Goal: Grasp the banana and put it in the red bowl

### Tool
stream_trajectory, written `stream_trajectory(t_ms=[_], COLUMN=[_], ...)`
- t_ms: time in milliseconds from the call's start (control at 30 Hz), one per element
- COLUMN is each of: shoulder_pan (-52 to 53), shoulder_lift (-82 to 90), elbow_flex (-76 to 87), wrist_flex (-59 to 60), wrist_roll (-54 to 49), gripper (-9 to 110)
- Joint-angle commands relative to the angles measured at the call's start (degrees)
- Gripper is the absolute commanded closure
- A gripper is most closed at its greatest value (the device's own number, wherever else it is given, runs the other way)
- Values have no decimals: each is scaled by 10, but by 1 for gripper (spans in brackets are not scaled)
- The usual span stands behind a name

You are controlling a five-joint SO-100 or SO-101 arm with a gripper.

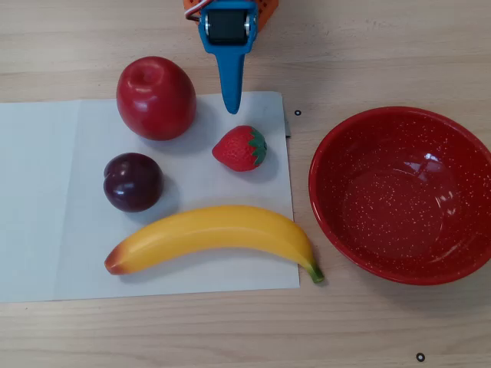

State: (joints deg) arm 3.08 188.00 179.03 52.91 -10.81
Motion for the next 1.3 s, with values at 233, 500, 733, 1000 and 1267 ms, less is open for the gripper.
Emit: stream_trajectory(t_ms=[233, 500, 733, 1000, 1267], shoulder_pan=[4, -9, -9, -21, -44], shoulder_lift=[-9, -114, -218, -370, -544], elbow_flex=[-31, -169, -331, -520, -721], wrist_flex=[29, 93, 181, 286, 381], wrist_roll=[15, 16, 13, 18, 9], gripper=[101, 101, 101, 101, 101])
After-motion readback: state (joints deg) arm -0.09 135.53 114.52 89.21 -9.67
